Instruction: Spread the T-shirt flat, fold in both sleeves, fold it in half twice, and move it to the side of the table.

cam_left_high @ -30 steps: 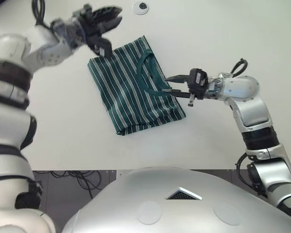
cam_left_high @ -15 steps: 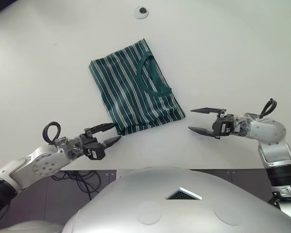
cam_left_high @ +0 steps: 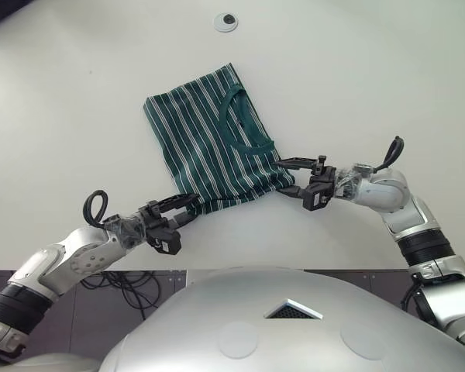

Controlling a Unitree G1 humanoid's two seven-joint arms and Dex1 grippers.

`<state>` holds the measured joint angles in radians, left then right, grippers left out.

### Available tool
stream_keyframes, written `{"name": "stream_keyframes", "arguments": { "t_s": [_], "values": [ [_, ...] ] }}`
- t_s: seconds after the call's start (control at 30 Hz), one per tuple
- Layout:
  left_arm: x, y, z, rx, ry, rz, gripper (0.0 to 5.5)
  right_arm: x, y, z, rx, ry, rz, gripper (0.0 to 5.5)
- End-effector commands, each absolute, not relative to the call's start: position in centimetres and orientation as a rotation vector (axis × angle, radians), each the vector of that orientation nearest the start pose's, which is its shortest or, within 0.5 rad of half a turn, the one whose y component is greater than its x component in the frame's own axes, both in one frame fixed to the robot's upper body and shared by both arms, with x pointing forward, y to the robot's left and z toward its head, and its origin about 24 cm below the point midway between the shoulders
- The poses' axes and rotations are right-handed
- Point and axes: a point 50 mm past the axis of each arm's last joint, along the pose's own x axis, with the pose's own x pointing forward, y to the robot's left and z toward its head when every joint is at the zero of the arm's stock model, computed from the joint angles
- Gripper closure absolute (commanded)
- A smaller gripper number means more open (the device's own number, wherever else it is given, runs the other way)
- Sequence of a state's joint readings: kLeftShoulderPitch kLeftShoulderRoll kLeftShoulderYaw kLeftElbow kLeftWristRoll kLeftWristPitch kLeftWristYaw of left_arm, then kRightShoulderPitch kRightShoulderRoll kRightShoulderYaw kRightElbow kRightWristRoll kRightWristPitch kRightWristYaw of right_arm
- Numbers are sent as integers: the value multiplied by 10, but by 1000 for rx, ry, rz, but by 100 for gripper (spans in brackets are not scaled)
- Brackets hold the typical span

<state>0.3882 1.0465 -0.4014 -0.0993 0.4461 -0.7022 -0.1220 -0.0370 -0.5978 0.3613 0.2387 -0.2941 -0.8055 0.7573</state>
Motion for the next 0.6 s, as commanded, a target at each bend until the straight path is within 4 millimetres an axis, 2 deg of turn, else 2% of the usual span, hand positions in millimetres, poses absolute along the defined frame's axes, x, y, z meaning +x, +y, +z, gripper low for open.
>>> {"name": "stream_keyframes", "arguments": {
  "t_s": [0.03, 0.3, 0.37, 0.43, 0.5, 0.6],
  "values": [
    [110, 210, 15, 1083, -35, -1190, 420, 190, -156, -1, -970, -73, 1450, 353],
    [112, 209, 16, 1083, -34, -1200, 532, 190, -160, -4, -997, -43, 1479, 513],
    [112, 209, 16, 1080, -29, -1202, 545, 190, -160, -3, -1000, -42, 1483, 545],
    [110, 211, 17, 1056, -9, -1221, 545, 189, -161, -2, -982, -30, 1495, 550],
    [102, 210, 21, 929, 40, -1258, 545, 184, -165, 6, -868, 30, 1525, 550],
    [79, 209, 46, 441, 216, -1361, 547, 164, -174, 35, -559, 193, 1681, 550]
  ]
}}
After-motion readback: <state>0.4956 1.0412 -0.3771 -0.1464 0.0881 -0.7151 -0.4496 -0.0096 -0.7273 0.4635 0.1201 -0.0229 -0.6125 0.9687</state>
